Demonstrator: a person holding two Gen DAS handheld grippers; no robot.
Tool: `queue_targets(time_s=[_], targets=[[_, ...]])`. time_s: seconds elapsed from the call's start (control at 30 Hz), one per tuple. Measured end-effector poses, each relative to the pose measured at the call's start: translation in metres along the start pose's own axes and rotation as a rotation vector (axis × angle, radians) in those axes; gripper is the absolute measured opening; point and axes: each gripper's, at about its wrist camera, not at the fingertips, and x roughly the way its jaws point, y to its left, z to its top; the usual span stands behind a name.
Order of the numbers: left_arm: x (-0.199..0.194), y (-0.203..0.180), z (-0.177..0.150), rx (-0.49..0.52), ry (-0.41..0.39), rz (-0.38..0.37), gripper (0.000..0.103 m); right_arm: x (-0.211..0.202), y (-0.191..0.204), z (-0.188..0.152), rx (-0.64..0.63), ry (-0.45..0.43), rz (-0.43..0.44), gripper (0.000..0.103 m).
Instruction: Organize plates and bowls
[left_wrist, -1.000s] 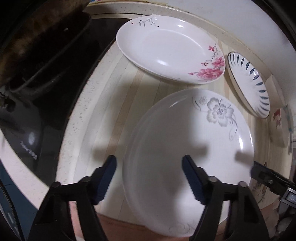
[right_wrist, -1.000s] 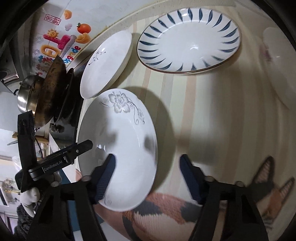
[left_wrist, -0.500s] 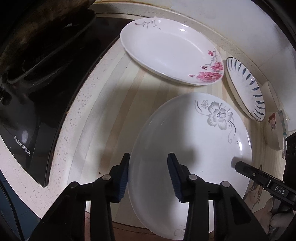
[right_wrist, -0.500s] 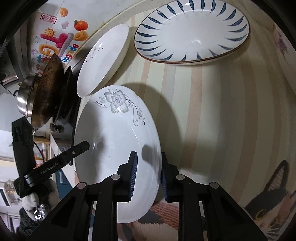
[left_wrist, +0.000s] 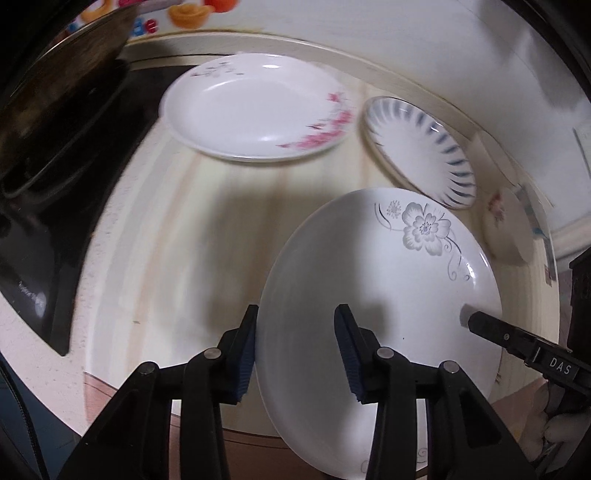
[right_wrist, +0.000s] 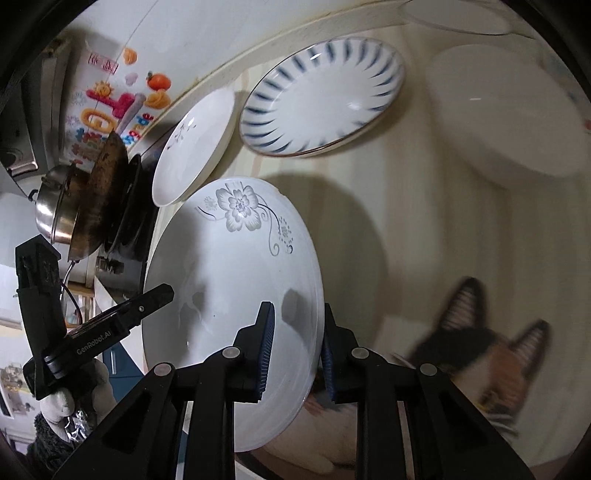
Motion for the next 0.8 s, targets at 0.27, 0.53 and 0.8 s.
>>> queue_targets(time_s=[0.27, 0.53, 0.8], targets=[[0.009, -0.064, -0.007, 0.096, 0.015, -0.062, 0.038, -0.052, -0.050, -0.026, 0.080, -0.080, -0.035, 0.025], [0.028, -0.123, -0.014, 0.183, 0.041, -0.104, 0.038, -0.089, -0.108, -0.049, 0.176, -0.147, -0.074, 0.025], [0.049, -0.159, -0.029, 0.243, 0.071, -0.102, 0.038, -0.100, -0.152, -0.067, 0.235, -0.169, -0.092, 0.025]])
